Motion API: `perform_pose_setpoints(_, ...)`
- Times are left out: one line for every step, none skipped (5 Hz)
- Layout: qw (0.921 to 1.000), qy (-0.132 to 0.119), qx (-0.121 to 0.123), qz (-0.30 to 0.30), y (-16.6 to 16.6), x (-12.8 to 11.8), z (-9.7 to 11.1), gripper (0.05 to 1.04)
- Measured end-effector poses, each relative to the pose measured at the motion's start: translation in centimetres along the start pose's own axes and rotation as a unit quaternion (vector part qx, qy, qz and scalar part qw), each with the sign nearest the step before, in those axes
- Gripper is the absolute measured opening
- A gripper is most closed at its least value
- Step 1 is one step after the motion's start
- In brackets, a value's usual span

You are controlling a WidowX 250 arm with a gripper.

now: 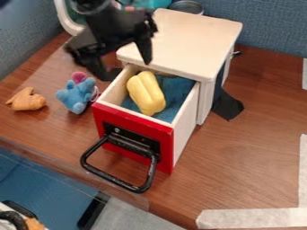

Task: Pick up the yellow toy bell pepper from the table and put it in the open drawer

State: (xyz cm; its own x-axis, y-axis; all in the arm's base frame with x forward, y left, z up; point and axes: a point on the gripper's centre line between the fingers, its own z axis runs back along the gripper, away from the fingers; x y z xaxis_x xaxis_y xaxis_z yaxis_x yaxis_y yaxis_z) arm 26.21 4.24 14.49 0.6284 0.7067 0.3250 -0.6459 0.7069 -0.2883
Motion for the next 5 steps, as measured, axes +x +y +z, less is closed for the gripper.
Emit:
perform_pose_setpoints(0.9995, -0.004, -0.017, -0.027, 0.3, 0.0, 1.3, 1.001)
perform_pose_setpoints(0.9963, 0.0, -0.025, -0.083, 1.2, -0.9, 2.1, 1.001)
perform_pose_setpoints(0.9913, 0.004, -0.029, -0.128, 2.2, -1.4, 2.8, 1.001)
perform_pose_setpoints(0.9858, 0.016, -0.018, -0.166, 3.1, -2.3, 3.2, 1.001)
perform_pose_setpoints(0.9787, 0.027, 0.027, -0.202, 3.9, -3.2, 3.1, 1.001)
